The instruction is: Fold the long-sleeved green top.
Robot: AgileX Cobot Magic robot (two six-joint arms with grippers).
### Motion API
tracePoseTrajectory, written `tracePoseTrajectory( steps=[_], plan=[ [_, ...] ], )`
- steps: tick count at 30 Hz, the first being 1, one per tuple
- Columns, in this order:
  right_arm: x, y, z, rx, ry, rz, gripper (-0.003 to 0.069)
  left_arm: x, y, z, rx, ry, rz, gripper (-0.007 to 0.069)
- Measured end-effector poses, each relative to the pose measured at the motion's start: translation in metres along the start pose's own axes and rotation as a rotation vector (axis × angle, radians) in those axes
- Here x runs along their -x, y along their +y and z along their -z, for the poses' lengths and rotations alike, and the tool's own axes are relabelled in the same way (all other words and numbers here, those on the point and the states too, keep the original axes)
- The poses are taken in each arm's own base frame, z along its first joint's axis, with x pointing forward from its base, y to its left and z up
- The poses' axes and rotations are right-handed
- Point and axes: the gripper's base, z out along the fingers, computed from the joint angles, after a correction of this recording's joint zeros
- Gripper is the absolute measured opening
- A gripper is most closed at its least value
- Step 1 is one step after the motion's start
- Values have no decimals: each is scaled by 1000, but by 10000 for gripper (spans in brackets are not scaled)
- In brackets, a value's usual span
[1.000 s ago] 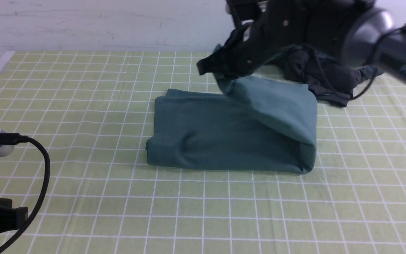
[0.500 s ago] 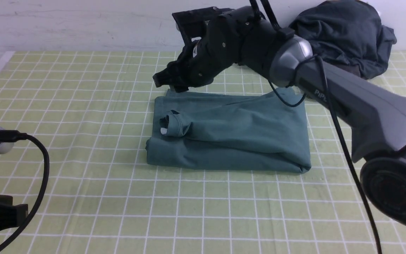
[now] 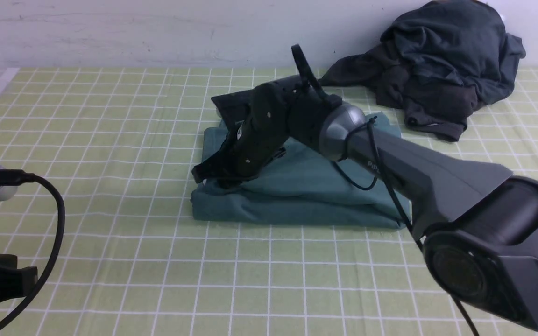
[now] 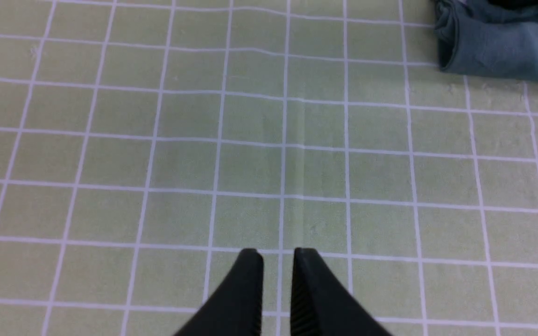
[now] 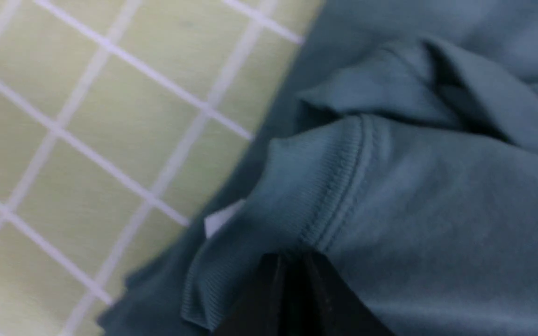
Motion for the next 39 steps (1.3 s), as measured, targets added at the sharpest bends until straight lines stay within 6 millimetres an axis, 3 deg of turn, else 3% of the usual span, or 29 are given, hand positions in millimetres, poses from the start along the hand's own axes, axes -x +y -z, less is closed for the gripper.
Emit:
tracePoseTrajectory(
  steps=[5, 9, 11, 13, 15, 17, 18, 20, 22, 25, 26, 27, 28, 32, 35, 36, 37, 38, 39],
  plan=[
    [13, 20, 21, 50, -62, 9, 41, 0, 0, 1, -1, -5, 1, 83],
    [44, 35, 92, 29, -169, 99, 38, -1, 0, 16, -9, -79, -15, 83],
    [56, 40, 150, -14, -213, 176, 38, -3, 0, 31, -16, -172, -41, 83],
    [61, 43, 188, -38, -252, 217, 38, -8, 0, 42, -20, -260, -71, 83],
    [64, 46, 247, -59, -338, 259, 38, -16, 1, 51, -20, -347, -107, 83],
    [62, 46, 281, -72, -386, 278, 38, -22, 2, 54, -19, -390, -122, 83],
    [58, 43, 320, -101, -439, 296, 38, -32, 3, 54, -17, -427, -138, 83],
    [43, 34, 378, -169, -503, 308, 38, -45, 5, 51, -13, -474, -160, 83],
    [24, 20, 422, -251, -538, 294, 38, -55, 6, 47, -9, -508, -179, 83],
    [-14, -8, 467, -400, -540, 235, 38, -64, 7, 45, -8, -549, -184, 83],
    [-13, -9, 468, -404, -544, 233, 38, -65, 7, 45, -8, -550, -184, 83],
    [-35, -21, 482, -467, -560, 197, 38, -68, 8, 44, -8, -562, -184, 83],
    [-40, -24, 485, -489, -572, 186, 38, -69, 8, 44, -8, -563, -184, 83],
    [-109, -45, 493, -636, -778, 199, 38, -73, 8, 41, -8, -560, -184, 83],
    [-159, -44, 478, -633, -957, 292, 38, -73, 8, 41, -7, -555, -184, 83],
    [-162, -43, 476, -628, -968, 300, 38, -73, 8, 41, -7, -555, -184, 83],
    [-194, -38, 457, -560, -1080, 374, 38, -73, 8, 41, -8, -555, -183, 83],
    [-198, -38, 455, -550, -1090, 382, 37, -73, 8, 41, -8, -555, -183, 83],
    [-220, -34, 436, -464, -1147, 424, 31, -73, 8, 41, -8, -555, -183, 83]
  ],
)
